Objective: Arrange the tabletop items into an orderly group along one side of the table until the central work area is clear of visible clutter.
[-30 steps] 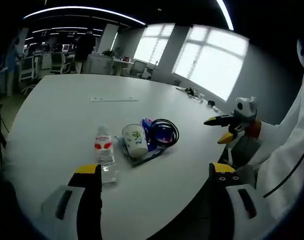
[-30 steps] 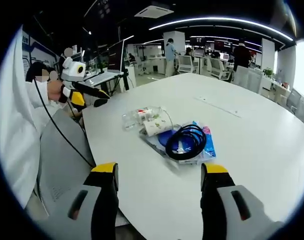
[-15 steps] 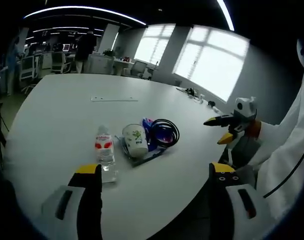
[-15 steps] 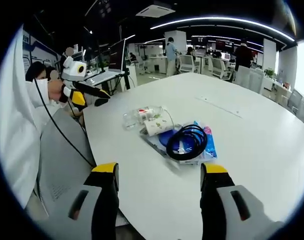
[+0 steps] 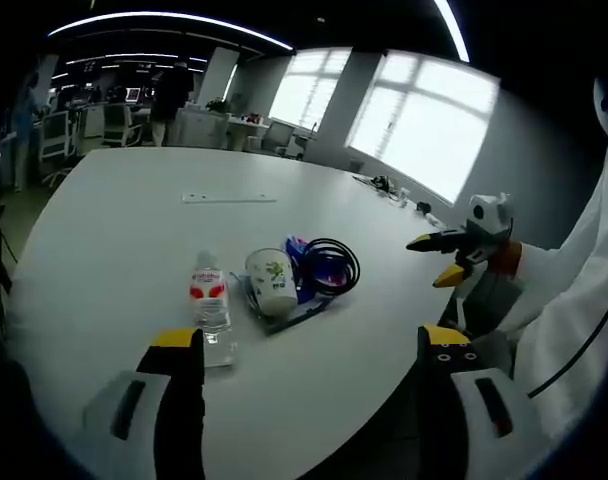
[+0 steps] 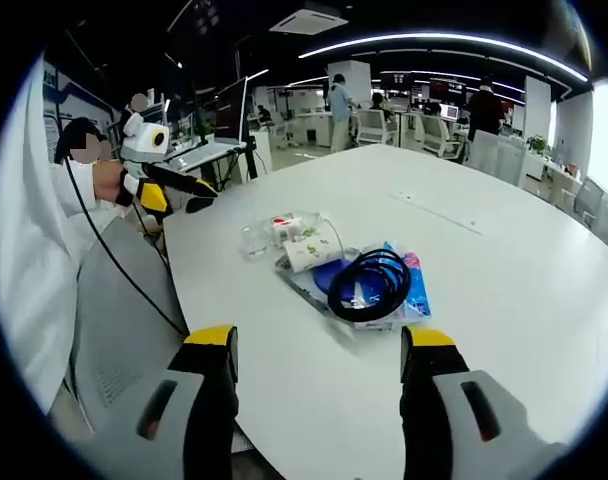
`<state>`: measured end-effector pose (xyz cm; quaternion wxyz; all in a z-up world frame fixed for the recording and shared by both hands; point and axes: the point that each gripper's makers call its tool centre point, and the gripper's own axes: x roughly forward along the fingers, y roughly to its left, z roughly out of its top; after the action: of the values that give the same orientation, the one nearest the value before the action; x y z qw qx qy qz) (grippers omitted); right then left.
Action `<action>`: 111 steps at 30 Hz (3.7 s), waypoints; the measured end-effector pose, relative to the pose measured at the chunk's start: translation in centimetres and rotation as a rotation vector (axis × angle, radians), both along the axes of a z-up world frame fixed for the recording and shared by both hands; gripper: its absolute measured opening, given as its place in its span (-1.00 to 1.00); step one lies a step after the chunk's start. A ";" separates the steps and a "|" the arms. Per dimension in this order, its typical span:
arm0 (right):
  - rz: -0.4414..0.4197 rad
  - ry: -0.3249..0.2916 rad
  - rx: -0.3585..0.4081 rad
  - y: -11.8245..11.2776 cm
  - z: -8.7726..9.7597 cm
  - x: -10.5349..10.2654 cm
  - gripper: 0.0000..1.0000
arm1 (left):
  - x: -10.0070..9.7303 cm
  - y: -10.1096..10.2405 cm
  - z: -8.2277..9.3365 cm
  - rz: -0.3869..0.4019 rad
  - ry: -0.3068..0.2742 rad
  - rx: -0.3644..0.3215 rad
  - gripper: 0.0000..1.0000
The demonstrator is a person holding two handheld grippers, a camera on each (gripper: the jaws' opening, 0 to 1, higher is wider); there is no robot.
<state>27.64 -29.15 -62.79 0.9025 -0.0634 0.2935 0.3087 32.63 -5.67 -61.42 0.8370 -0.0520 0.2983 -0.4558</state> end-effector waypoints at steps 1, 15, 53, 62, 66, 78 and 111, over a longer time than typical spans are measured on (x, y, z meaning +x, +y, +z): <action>0.000 -0.001 -0.001 0.0 0.0 0.0 0.30 | 0.0 0.0 0.0 0.000 -0.001 0.001 0.80; -0.008 -0.003 -0.003 -0.3 0.0 0.7 0.29 | 0.7 -0.1 0.1 0.000 -0.005 -0.004 0.79; -0.003 -0.012 -0.016 -0.6 -0.2 5.3 0.23 | 3.9 -2.4 0.8 -0.023 -0.022 -0.026 0.77; -0.007 0.004 -0.016 -0.6 -0.9 6.4 0.19 | 4.8 -3.1 0.8 -0.041 -0.021 -0.034 0.76; -0.006 0.010 -0.020 -0.6 -1.3 7.1 0.18 | 5.2 -3.5 0.5 -0.049 -0.016 -0.033 0.76; -0.023 0.025 -0.014 -0.9 -2.2 9.6 0.13 | 6.0 -4.5 0.5 -0.069 -0.017 -0.045 0.74; -0.082 0.130 0.004 -1.5 -6.9 14.4 -0.19 | 7.7 -5.7 -0.5 -0.092 -0.001 -0.058 0.71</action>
<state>42.03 -30.64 -69.68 0.8935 -0.0295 0.3533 0.2756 40.30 -11.37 -61.92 0.8134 -0.0622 0.2868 -0.5022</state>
